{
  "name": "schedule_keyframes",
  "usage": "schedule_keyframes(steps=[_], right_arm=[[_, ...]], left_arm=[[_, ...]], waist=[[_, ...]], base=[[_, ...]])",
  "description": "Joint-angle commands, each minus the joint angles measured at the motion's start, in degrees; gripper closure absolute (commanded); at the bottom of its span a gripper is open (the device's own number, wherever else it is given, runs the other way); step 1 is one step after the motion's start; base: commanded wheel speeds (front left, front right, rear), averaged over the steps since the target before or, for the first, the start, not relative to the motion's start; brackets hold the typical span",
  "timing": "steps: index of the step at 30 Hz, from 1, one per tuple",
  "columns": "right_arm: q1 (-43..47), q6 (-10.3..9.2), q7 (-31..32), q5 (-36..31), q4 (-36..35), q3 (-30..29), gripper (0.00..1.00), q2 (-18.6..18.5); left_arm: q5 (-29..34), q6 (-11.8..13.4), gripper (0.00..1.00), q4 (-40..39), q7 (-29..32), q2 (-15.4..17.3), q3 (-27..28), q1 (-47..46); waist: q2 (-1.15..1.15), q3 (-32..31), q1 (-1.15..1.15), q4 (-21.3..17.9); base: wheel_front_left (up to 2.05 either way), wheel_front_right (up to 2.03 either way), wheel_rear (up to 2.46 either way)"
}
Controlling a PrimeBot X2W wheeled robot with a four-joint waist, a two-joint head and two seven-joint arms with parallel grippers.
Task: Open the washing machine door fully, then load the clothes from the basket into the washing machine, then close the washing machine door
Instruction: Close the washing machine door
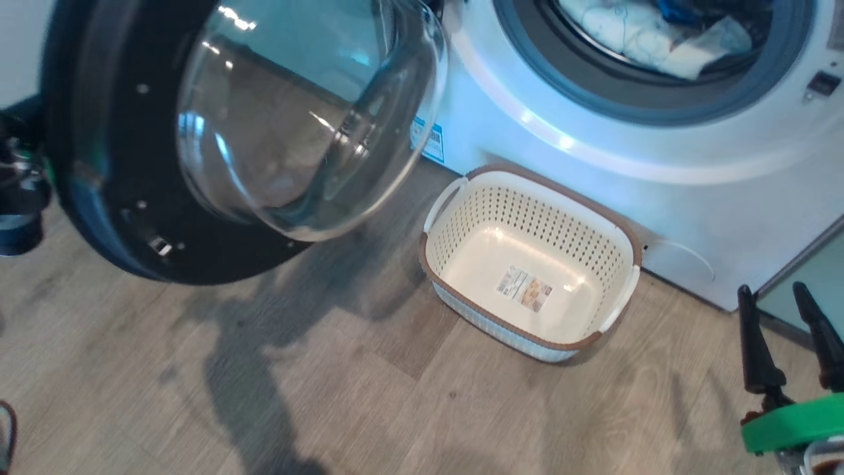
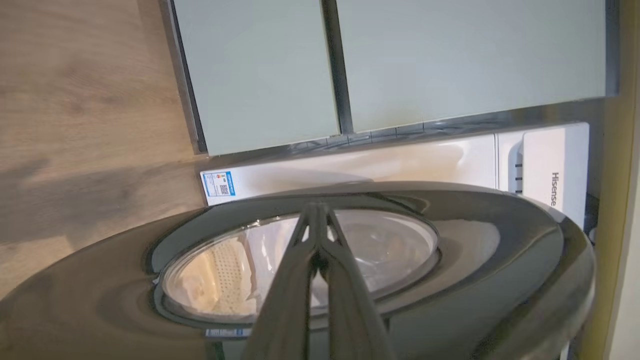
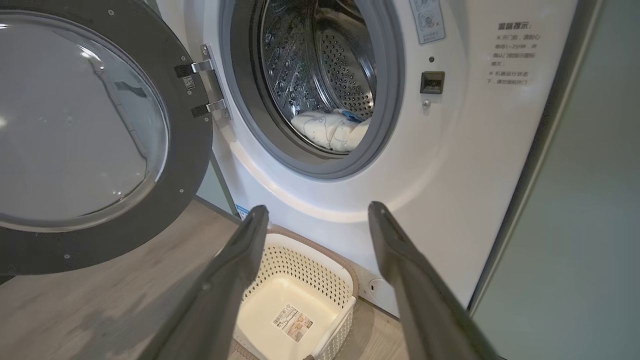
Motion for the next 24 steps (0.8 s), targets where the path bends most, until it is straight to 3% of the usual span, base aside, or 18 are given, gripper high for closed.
schedule_keyframes(steps=[1, 7, 15, 24], right_arm=[[0.39, 0.25, -0.38, -0.19, -1.46, 0.41, 0.00, -0.11], [1.98, 0.25, -0.38, -0.20, -1.21, -0.29, 0.00, 1.78], [3.01, 0.25, -0.38, -0.33, -1.20, -1.11, 0.00, 3.19], [3.33, 0.25, -0.38, -0.41, -1.07, -1.58, 0.00, 4.12]], left_arm=[[0.66, -0.47, 1.00, -2.73, 1.40, 1.63, -0.14, 0.27], [1.15, -0.48, 1.00, -6.94, 4.73, -2.24, -2.50, 3.21], [0.15, -0.03, 1.00, -12.13, 9.27, -4.57, -3.35, 6.17], [-1.51, 2.56, 1.00, -24.12, 15.54, -8.98, -5.01, 12.38]], waist=[[0.00, -1.65, 0.00, 0.40], [0.00, -4.58, 0.00, 0.85], [0.00, -6.53, 0.00, 1.26], [0.00, -7.70, 0.00, 1.19]], base=[[0.00, 0.00, 0.00], [0.00, 0.00, 0.00], [0.00, 0.00, 0.00], [0.00, 0.00, 0.00]])
